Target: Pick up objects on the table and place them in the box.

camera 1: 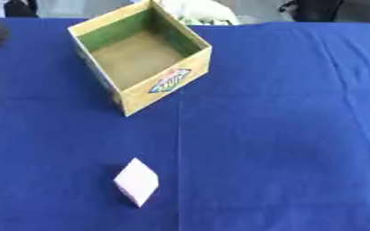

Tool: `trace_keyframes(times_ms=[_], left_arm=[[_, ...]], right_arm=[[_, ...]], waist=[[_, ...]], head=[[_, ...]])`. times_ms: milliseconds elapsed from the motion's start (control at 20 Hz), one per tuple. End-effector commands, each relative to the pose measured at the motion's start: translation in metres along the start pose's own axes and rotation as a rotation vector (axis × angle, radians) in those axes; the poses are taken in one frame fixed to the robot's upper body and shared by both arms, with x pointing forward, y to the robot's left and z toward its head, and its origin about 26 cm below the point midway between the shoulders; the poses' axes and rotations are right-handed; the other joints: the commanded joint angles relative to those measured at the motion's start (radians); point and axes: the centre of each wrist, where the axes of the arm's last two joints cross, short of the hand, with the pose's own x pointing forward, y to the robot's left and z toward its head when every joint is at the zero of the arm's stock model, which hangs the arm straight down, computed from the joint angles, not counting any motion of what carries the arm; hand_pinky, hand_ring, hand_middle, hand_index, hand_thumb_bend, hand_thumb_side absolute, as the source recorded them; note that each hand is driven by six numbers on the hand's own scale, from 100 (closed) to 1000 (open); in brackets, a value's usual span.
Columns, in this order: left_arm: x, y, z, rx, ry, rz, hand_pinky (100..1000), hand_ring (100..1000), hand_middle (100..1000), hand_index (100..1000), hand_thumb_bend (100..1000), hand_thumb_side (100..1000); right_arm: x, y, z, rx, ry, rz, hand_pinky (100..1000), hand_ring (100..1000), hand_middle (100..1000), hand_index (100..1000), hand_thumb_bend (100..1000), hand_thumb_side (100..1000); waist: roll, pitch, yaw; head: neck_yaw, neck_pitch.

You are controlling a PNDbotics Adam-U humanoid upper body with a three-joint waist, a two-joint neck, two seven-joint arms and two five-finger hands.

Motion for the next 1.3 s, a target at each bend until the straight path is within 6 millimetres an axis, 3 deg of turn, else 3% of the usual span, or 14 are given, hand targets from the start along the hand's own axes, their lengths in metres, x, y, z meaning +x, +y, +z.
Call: trace_keyframes(times_ms=[50, 250, 500, 1300], left_arm=[[0.005, 0.009, -0.011, -0.110, -0.041, -0.035, 619, 696, 684, 844, 100, 521], [0.010, 0.009, -0.029, -0.268, -0.047, -0.077, 640, 719, 701, 854, 100, 531], [0.016, -0.004, -0.043, -0.443, -0.086, -0.076, 651, 737, 723, 861, 100, 586], [0.032, -0.033, -0.072, -0.694, -0.208, -0.091, 675, 759, 743, 877, 100, 680]], right_arm=[[0.006, -0.006, -0.007, -0.006, -0.037, 0.018, 502, 740, 624, 767, 100, 1000], [0.005, -0.006, -0.007, 0.004, -0.038, 0.020, 501, 740, 624, 767, 100, 1000], [0.004, -0.005, -0.007, 0.015, -0.037, 0.020, 500, 741, 623, 767, 100, 1000], [0.002, -0.003, -0.005, 0.036, -0.032, 0.015, 499, 741, 623, 767, 100, 1000]], waist=[[0.003, -0.022, 0.000], [0.008, -0.027, 0.002], [0.014, -0.031, 0.002], [0.016, -0.046, 0.005]], head=[[0.003, 0.005], [0.002, 0.013], [0.000, 0.021], [0.001, 0.035]])
